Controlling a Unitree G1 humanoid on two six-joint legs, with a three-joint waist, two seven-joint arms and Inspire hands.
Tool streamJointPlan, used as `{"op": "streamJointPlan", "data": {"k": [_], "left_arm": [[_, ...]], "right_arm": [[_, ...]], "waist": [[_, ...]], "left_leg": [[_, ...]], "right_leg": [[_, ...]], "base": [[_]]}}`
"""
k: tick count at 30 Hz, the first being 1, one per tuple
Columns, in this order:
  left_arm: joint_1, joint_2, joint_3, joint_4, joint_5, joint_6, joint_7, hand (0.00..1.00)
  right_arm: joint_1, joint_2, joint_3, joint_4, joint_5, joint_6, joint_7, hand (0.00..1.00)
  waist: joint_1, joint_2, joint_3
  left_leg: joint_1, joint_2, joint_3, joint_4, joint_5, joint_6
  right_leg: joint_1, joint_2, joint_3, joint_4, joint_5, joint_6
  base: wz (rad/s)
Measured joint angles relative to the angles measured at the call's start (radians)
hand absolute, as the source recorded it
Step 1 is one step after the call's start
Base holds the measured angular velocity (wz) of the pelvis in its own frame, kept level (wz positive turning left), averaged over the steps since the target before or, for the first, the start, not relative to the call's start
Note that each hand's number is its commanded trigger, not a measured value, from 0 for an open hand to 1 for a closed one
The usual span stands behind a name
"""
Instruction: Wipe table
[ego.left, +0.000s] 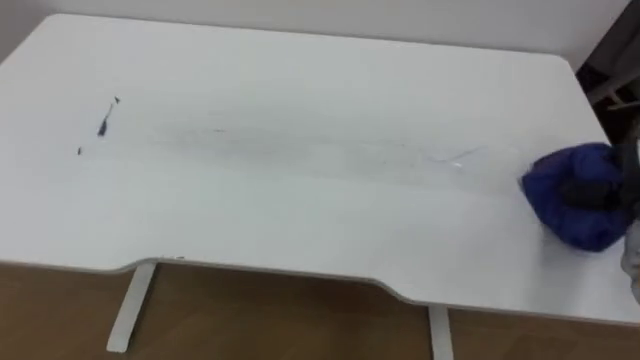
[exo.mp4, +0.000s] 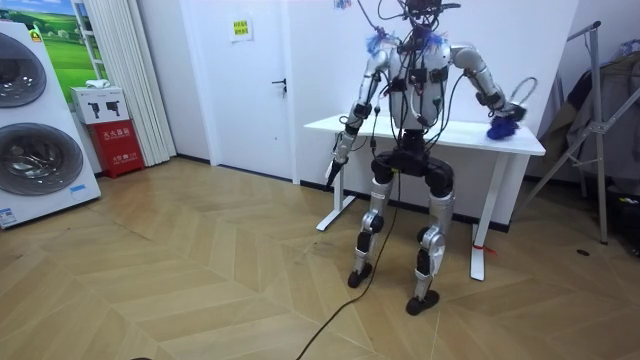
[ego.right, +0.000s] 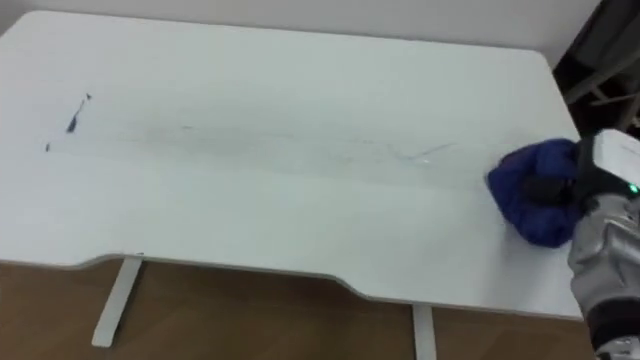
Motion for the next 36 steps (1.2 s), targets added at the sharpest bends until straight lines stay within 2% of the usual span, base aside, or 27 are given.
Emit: {"op": "streamJointPlan", "data": {"k": [2,4,5,7,9,10,12,14,16,18,20,22,27,29,32,36], "left_arm": [[-0.015,-0.001,-0.034,0.006,-0.005,0.000,-0.012,0.00],[-0.036,0.002,-0.062,0.022,-0.004,0.003,-0.030,0.00],[-0.040,0.002,-0.065,0.023,-0.004,0.006,-0.033,0.00],[-0.041,0.005,-0.082,0.023,-0.004,0.012,-0.051,0.00],[-0.023,0.006,-0.082,0.023,-0.004,0.026,-0.051,0.00],[-0.010,0.006,-0.082,0.024,-0.003,0.031,-0.050,0.00],[0.003,0.008,-0.080,0.025,-0.004,0.035,-0.050,0.00],[0.009,0.009,-0.076,0.029,-0.004,0.036,-0.050,0.00],[0.004,0.011,-0.076,0.030,0.001,0.036,-0.055,0.00],[0.002,0.020,-0.075,0.020,0.003,0.034,-0.061,0.00],[-0.004,0.024,-0.076,0.011,0.002,0.028,-0.062,0.00],[-0.010,0.024,-0.078,-0.024,-0.006,0.020,-0.065,0.00],[-0.057,0.019,-0.080,-0.062,-0.043,-0.003,-0.065,0.00],[-0.063,0.013,-0.079,-0.063,-0.045,-0.016,-0.065,0.00],[-0.060,0.005,-0.082,-0.057,-0.045,-0.010,-0.065,0.00],[-0.012,0.006,-0.080,-0.057,-0.044,0.012,-0.059,0.00]], "right_arm": [[-0.080,0.035,0.086,0.000,-0.007,0.005,0.019,1.00],[-0.175,0.064,0.163,0.014,-0.003,-0.004,0.041,1.00],[-0.191,0.064,0.172,0.024,-0.007,-0.015,0.041,1.00],[-0.240,0.066,0.185,0.058,-0.004,-0.030,0.046,1.00],[-0.250,0.062,0.182,0.092,0.001,-0.036,0.048,1.00],[-0.250,0.057,0.179,0.123,0.003,-0.040,0.048,1.00],[-0.248,0.051,0.172,0.180,0.005,-0.039,0.050,1.00],[-0.218,0.037,0.142,0.222,0.008,-0.041,0.053,1.00],[-0.174,0.007,0.086,0.228,0.023,-0.069,0.048,1.00],[-0.148,-0.010,0.061,0.230,0.024,-0.079,0.048,1.00],[-0.115,-0.021,0.054,0.228,0.026,-0.079,0.049,1.00],[-0.089,-0.022,0.055,0.220,0.028,-0.069,0.049,1.00],[-0.069,-0.021,0.059,0.193,0.038,-0.055,0.079,1.00],[-0.069,-0.020,0.060,0.177,0.038,-0.037,0.095,1.00],[-0.070,-0.021,0.067,0.153,0.037,-0.013,0.100,1.00],[-0.063,-0.021,0.065,0.163,0.038,0.015,0.106,1.00]], "waist": [[0.027,0.000,0.0008],[0.075,0.000,0.0067],[0.083,-0.002,0.0075],[0.139,-0.003,0.0094],[0.147,-0.007,0.0063],[0.147,-0.009,0.0054],[0.146,-0.005,0.0068],[0.135,0.002,0.0044],[0.106,0.007,0.0033],[0.069,0.007,0.0036],[0.058,0.003,0.0020],[0.029,0.005,0.0036],[0.021,0.006,0.0034],[0.024,0.006,0.0021],[0.040,0.004,0.0010],[0.042,0.005,0.0008]], "left_leg": [[-0.009,-0.001,-0.007,0.002,0.000,0.000],[-0.046,-0.001,-0.032,0.019,-0.001,0.001],[-0.057,-0.002,-0.041,0.023,-0.001,0.001],[-0.093,-0.004,-0.076,0.038,-0.001,0.001],[-0.121,-0.013,-0.116,0.054,0.002,0.002],[-0.132,-0.019,-0.135,0.056,0.005,0.004],[-0.143,-0.023,-0.151,0.054,0.007,0.005],[-0.141,-0.028,-0.155,0.051,0.008,0.007],[-0.138,-0.036,-0.153,0.049,0.010,0.010],[-0.127,-0.037,-0.150,0.047,0.010,0.010],[-0.096,-0.036,-0.129,0.034,0.010,0.010],[-0.064,-0.035,-0.115,0.021,0.010,0.010],[-0.034,-0.029,-0.067,0.010,0.010,0.011],[-0.033,-0.028,-0.056,0.004,0.010,0.011],[-0.032,-0.027,-0.046,-0.004,0.013,0.016],[-0.020,-0.027,-0.046,-0.006,0.013,0.016]], "right_leg": [[-0.004,0.000,-0.006,0.000,0.003,0.000],[-0.015,0.000,-0.026,-0.007,0.008,-0.001],[-0.018,0.002,-0.033,-0.014,0.010,-0.001],[-0.023,0.009,-0.056,-0.040,0.020,-0.001],[-0.016,0.008,-0.083,-0.054,0.022,0.001],[-0.014,0.006,-0.087,-0.062,0.023,0.003],[-0.009,0.006,-0.092,-0.068,0.024,0.006],[-0.003,0.002,-0.102,-0.068,0.024,0.006],[0.003,-0.009,-0.107,-0.068,0.019,0.014],[0.009,-0.010,-0.103,-0.068,0.019,0.014],[0.030,-0.012,-0.094,-0.068,0.017,0.017],[0.056,-0.012,-0.091,-0.072,0.017,0.018],[0.057,-0.009,-0.051,-0.079,0.017,0.021],[0.045,-0.010,-0.040,-0.067,0.017,0.021],[0.032,-0.007,-0.024,-0.065,0.019,0.021],[0.047,-0.006,-0.026,-0.070,0.020,0.021]], "base": [[0.02],[0.29],[0.43],[0.48],[0.61],[0.59],[0.29],[0.18],[0.08],[0.03],[-0.20],[-0.16],[-0.26],[-0.16],[-0.11],[0.01]]}}
